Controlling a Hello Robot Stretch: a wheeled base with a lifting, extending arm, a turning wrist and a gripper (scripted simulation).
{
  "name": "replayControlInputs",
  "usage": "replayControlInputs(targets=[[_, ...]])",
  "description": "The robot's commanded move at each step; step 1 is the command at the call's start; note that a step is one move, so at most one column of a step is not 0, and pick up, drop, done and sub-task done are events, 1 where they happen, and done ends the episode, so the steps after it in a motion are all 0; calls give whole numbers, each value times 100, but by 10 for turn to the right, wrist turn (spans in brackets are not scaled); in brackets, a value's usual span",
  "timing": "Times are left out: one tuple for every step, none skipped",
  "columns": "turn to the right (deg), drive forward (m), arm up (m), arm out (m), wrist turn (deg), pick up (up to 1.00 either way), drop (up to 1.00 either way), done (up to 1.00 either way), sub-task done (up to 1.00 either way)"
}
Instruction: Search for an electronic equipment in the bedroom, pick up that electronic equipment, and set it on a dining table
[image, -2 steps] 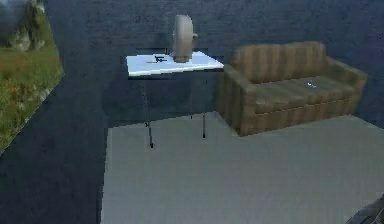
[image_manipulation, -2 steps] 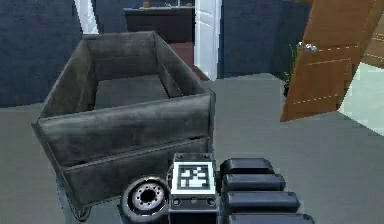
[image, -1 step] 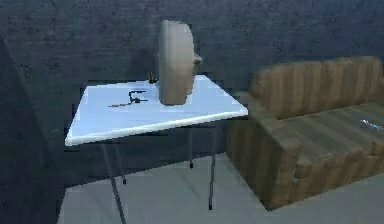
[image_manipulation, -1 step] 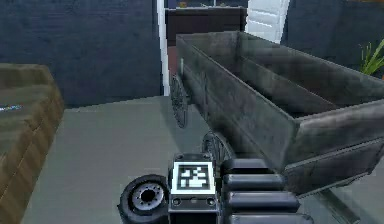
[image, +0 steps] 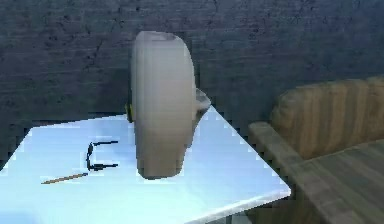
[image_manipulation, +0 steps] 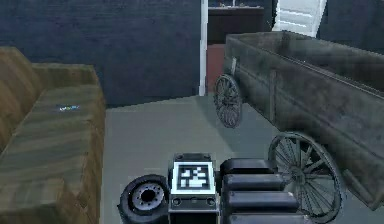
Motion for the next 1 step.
replayControlInputs(targets=[[450, 0, 0, 0, 0, 0, 0, 0, 0]])
